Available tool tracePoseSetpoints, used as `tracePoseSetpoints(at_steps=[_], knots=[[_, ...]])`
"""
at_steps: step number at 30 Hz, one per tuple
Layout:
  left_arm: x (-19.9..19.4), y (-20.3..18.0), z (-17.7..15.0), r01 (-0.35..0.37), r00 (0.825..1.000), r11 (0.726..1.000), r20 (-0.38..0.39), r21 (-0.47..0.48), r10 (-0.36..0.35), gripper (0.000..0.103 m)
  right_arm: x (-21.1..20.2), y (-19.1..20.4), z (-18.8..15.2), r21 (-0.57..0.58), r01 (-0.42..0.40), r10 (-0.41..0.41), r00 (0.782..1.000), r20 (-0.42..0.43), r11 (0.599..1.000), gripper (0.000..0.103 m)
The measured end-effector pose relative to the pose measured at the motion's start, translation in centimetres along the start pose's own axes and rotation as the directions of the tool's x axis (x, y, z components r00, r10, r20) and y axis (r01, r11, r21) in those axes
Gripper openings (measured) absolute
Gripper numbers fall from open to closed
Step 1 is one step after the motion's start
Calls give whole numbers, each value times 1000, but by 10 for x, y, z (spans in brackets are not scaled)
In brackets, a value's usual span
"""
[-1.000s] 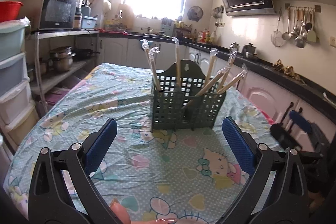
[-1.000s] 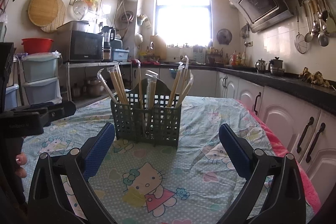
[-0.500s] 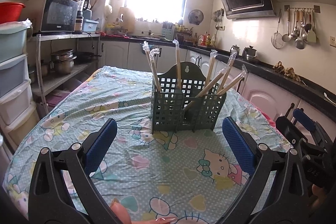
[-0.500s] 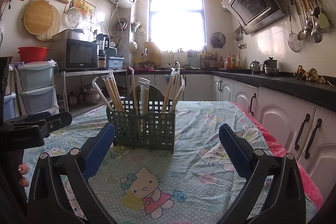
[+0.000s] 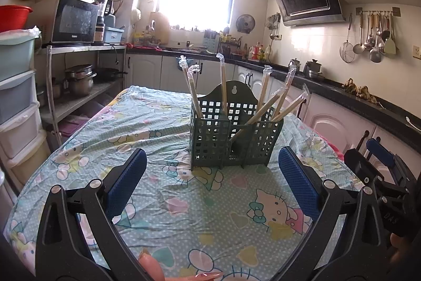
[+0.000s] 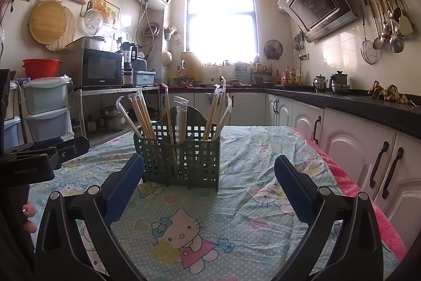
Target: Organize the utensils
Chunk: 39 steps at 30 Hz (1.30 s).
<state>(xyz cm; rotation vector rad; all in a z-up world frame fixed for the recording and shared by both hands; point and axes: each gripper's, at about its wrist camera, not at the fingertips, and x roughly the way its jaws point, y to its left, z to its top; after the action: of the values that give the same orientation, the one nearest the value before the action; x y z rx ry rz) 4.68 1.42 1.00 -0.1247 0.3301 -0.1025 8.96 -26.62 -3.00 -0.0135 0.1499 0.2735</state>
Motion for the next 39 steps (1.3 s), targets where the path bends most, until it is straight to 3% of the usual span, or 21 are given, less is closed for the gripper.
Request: tracePoseSetpoints(at_steps=[39], knots=[[2, 5, 5, 11, 1000, 1000, -1, -8, -11, 93, 1, 0, -1, -4, 6, -6, 1000, -4, 1000, 97]])
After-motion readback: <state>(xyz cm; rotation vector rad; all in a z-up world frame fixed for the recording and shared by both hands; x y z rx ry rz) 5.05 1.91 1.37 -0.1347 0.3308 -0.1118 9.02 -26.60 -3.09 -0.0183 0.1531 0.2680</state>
